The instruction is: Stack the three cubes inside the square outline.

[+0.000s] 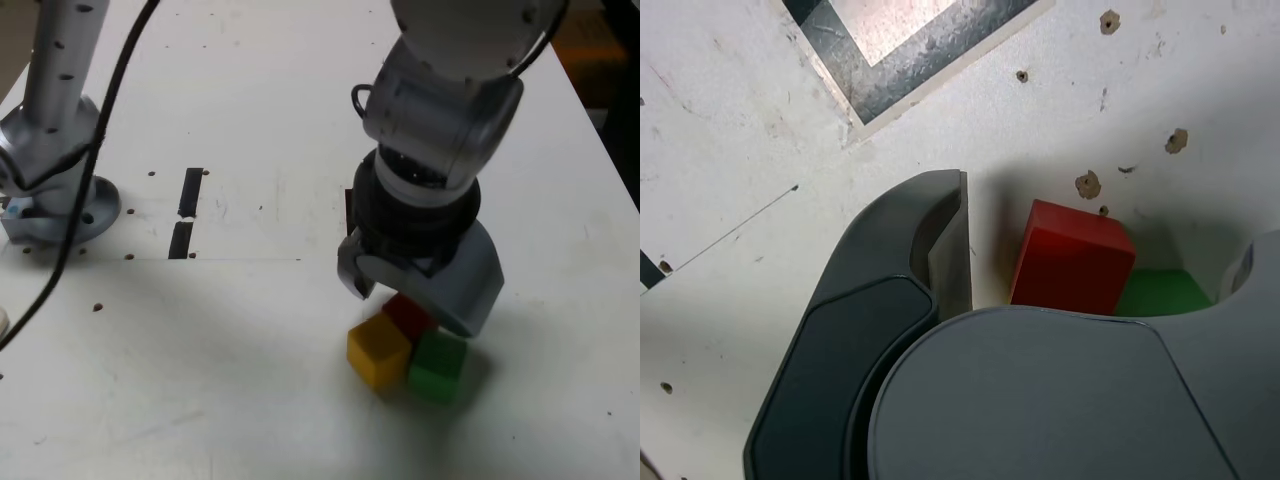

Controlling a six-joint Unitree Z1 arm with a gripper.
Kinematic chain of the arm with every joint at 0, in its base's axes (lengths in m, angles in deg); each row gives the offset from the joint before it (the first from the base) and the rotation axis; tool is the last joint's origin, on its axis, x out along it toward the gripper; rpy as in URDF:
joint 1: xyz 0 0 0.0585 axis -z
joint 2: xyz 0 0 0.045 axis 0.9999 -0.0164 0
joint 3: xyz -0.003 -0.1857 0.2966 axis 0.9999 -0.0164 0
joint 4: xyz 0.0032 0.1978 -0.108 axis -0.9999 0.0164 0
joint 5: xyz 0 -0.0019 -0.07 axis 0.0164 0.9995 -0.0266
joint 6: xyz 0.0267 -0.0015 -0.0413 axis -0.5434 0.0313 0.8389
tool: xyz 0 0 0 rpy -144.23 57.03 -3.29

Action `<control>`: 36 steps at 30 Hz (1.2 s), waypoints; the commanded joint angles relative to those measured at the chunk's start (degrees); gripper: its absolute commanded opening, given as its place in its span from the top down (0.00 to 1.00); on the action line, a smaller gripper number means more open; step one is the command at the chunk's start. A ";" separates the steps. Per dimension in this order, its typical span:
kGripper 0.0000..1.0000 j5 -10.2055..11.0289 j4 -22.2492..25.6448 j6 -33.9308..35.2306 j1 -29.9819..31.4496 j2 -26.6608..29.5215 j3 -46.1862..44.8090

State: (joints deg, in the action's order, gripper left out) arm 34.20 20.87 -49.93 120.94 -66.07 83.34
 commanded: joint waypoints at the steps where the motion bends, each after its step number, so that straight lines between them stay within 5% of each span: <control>1: 0.04 0.17 -0.19 0.00 -0.22 -0.91 0.19; 12: 0.13 -0.78 -2.41 -0.11 -0.38 -3.37 0.06; 19: 0.31 -0.99 -2.47 -0.17 -0.41 -3.42 -0.22; 26: 0.32 -0.66 -2.87 -0.18 -0.61 -3.36 -0.43; 29: 0.41 -0.93 -2.73 -0.45 -0.68 -3.15 -0.58; 36: 0.62 -3.57 6.12 -5.42 -2.05 -5.03 4.55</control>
State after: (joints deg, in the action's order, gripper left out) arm 30.82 25.59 -54.89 119.07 -70.19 86.99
